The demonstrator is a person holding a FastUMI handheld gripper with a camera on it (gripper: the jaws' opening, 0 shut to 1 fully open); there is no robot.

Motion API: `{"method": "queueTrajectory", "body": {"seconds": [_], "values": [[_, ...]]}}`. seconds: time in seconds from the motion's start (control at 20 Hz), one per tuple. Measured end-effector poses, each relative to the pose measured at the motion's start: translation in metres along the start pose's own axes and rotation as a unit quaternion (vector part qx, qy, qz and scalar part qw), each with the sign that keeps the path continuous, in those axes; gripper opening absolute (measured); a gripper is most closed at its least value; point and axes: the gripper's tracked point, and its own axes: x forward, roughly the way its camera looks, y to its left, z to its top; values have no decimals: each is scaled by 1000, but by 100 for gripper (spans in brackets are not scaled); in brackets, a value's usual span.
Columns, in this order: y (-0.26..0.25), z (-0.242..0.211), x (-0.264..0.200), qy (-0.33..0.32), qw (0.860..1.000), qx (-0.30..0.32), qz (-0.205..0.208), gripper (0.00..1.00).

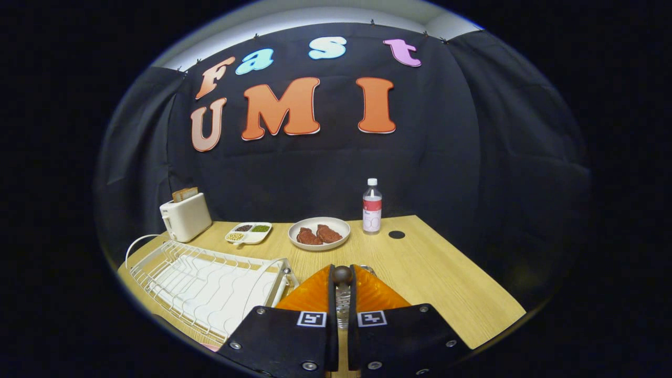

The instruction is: Take the plate from the dish rack, then take the spoon from the basket and place it into the plate.

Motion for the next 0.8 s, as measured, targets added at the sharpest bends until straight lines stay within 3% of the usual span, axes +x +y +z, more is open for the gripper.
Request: {"method": "queueTrajectory", "body": {"seconds": [0.25, 0.8], "values": [[8, 35, -38, -34, 999, -17, 15, 7], [74, 44, -125, -37, 990, -39, 133, 7]]}}
